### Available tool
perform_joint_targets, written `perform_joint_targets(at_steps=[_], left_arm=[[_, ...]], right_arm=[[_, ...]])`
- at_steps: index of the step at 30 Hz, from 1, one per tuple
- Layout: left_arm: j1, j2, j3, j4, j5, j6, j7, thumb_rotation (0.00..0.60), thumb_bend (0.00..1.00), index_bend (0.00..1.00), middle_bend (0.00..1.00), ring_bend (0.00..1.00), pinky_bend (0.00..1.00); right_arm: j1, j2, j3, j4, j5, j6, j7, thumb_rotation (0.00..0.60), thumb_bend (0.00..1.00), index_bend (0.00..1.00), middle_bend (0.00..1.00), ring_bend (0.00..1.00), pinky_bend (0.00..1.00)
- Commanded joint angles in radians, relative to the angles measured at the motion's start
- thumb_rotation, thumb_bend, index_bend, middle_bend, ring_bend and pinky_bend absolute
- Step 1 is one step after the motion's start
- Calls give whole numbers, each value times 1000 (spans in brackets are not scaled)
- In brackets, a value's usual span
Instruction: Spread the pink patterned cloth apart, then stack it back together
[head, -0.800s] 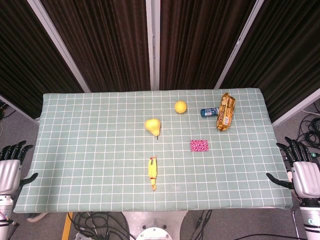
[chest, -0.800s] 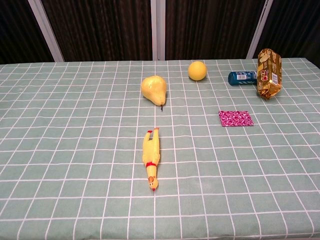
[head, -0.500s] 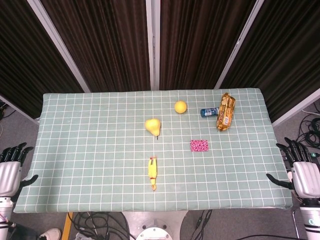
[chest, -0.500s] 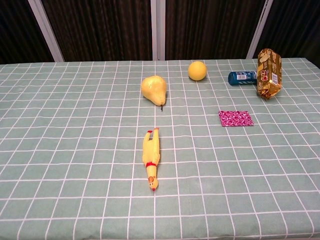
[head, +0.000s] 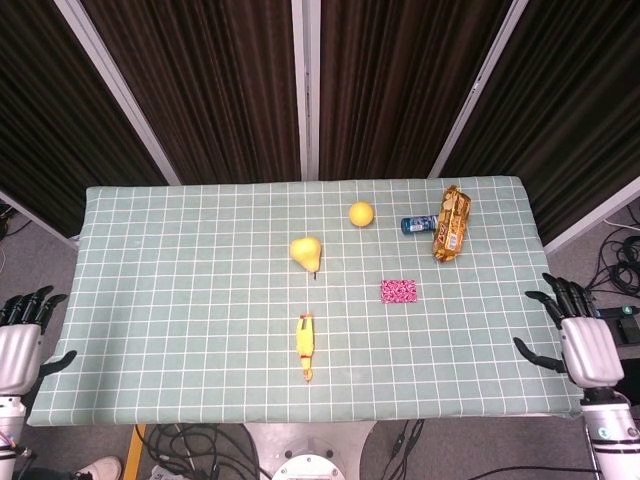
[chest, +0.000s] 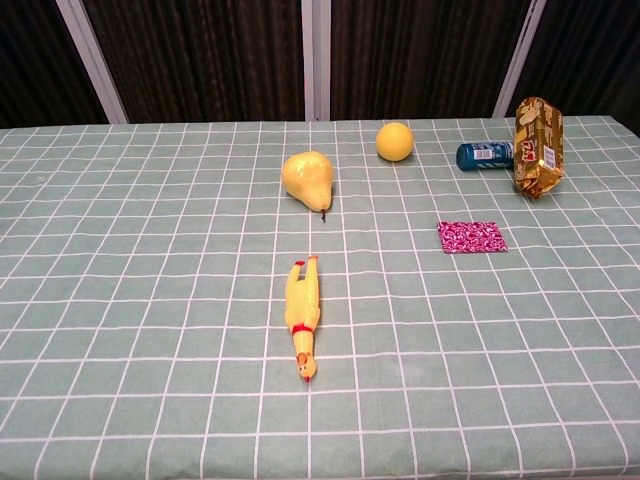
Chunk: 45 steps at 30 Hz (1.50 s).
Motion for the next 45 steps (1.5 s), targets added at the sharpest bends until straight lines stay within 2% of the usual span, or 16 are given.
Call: perform_joint_targets(at_steps=[1, 2, 5, 11, 19, 31, 38, 45], left_arm=[[4, 0, 0, 2, -5, 3, -3, 600, 34, 255, 231, 167, 144], [6, 0, 0, 4, -6, 4, -5, 600, 34, 255, 231, 167, 144], [11, -2, 2, 9, -12, 5, -10, 600, 34, 255, 231, 167, 144], [17, -8, 2, 21, -16, 6, -24, 600, 35, 255, 231, 168, 144], [24, -9, 2, 38, -29, 3, -35, 600, 35, 255, 231, 167, 144], [22, -12, -1, 40, -31, -6, -31, 600, 34, 255, 231, 168, 144], [24, -9, -1, 40, -36, -9, -31, 600, 34, 255, 231, 167, 144], [25, -12, 0, 40, -36, -8, -26, 600, 34, 255, 231, 168, 144]], right_arm=[[97, -49, 32, 0, 27, -128, -39, 354, 309, 271, 55, 0, 0], [119, -60, 40, 1, 39, -161, -46, 311, 346, 288, 55, 0, 0], [192, -103, 66, 14, 88, -267, -65, 241, 408, 319, 54, 0, 0], [314, -212, 98, 106, 193, -433, -140, 185, 429, 351, 49, 0, 0], [435, -392, 111, 323, 315, -581, -213, 180, 419, 354, 49, 0, 0], [524, -566, 92, 573, 319, -673, -188, 175, 416, 355, 50, 0, 0], [550, -616, 77, 663, 307, -707, -171, 174, 416, 355, 50, 0, 0], [542, -605, 46, 647, 276, -699, -170, 178, 415, 355, 49, 0, 0]])
